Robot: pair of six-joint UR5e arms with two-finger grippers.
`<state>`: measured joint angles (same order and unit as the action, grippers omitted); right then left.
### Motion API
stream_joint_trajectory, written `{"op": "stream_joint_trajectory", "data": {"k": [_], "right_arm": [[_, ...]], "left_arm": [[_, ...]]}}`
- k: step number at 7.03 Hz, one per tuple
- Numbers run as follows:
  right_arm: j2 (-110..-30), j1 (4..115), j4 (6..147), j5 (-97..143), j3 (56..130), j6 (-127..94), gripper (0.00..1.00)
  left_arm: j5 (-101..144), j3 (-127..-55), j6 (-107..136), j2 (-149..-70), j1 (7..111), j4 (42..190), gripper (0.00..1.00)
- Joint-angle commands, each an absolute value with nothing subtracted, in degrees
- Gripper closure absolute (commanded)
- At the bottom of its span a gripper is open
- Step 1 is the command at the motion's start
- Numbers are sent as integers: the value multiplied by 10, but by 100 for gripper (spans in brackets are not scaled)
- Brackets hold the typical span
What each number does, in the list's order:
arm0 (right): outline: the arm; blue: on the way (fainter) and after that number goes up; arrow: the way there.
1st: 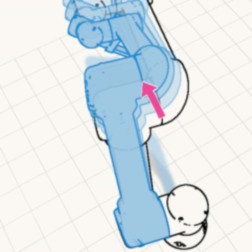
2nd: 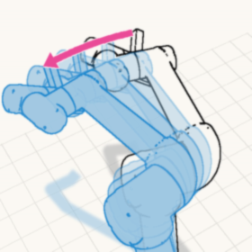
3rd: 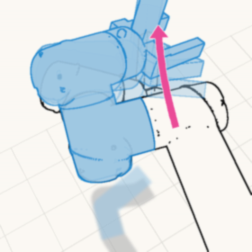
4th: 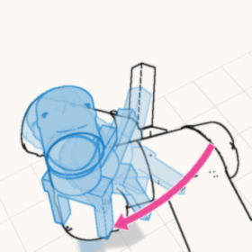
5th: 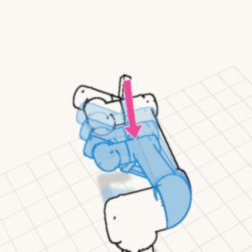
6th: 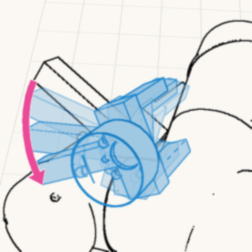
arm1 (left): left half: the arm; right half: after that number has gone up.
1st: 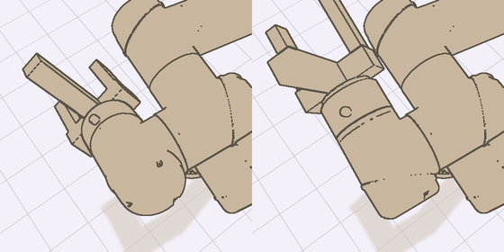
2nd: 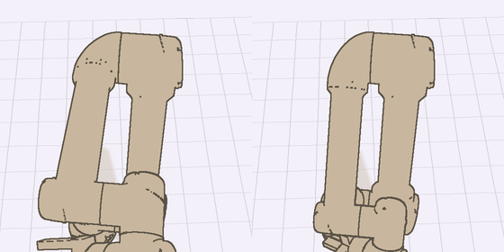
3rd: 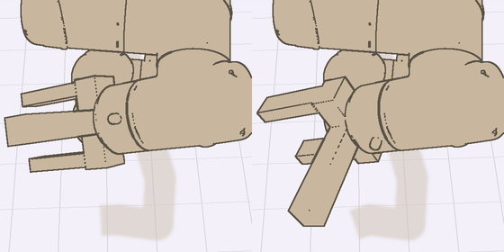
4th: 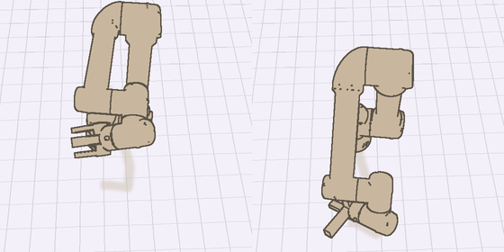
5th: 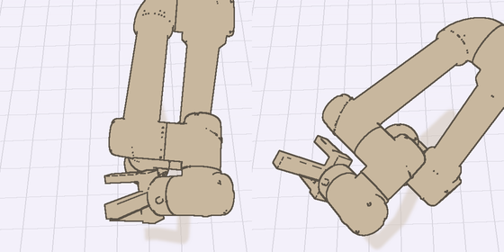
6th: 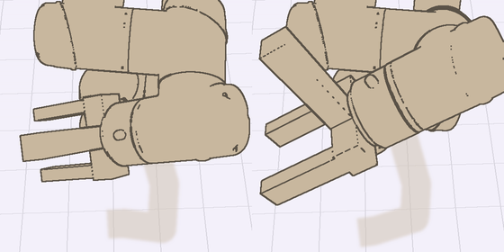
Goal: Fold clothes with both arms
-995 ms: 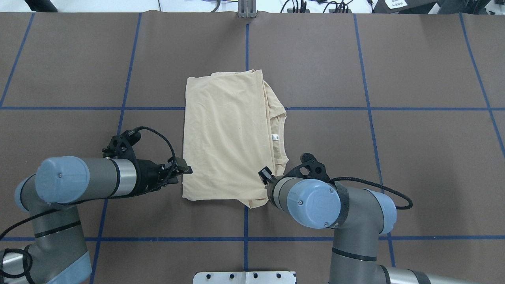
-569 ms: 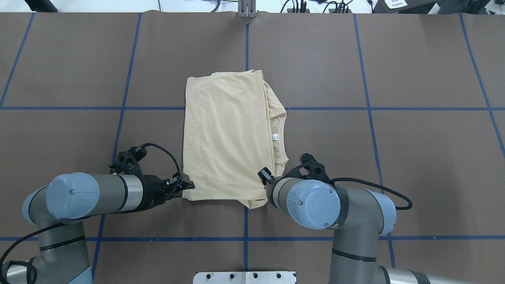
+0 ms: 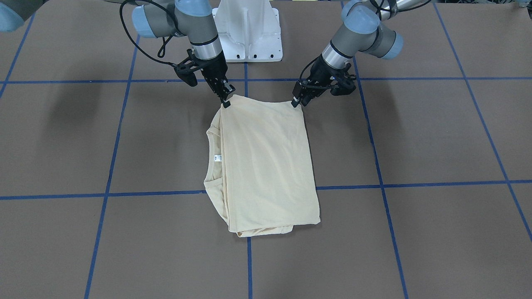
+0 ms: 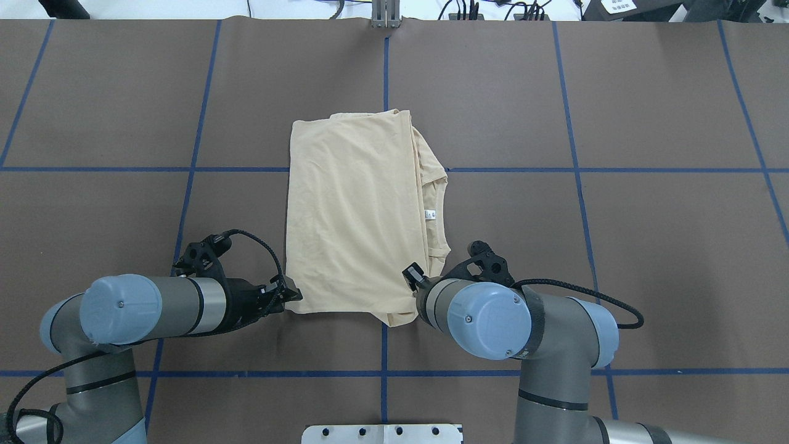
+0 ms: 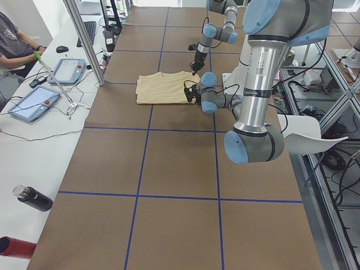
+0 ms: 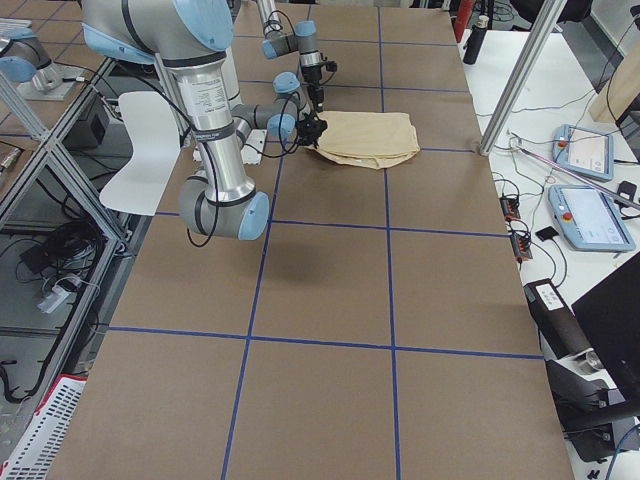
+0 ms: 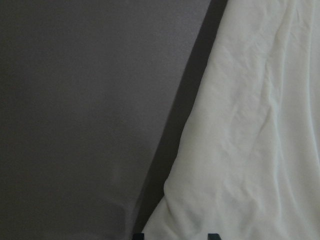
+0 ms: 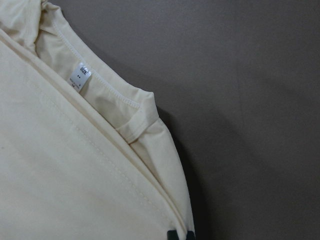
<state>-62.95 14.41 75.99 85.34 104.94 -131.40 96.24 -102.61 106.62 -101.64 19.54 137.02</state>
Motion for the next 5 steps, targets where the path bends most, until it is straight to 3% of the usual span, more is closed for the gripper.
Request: {"op": "stream_joint_trajectory", "data": {"k": [1,2,3,4,5], "right_arm": [[-630,143,760,853,1049,-1314,100],[-630,143,760,853,1049,-1314,100],[-630,143,760,853,1049,-1314,100],[-629,141,760,853,1049,-1314,100],[-629,139,759,853,1049,-1314,100]], "left_arm": [[962,-1020,1066,-1019,194,1370,50],[962,-1020,1066,-1020,193,1370,51],[962,-1020,1067,-1020,193,1370,63],[962,-1019,1068,-1020,193,1370,78],[962,-1019,1068,-1019,191,1370,100]]}}
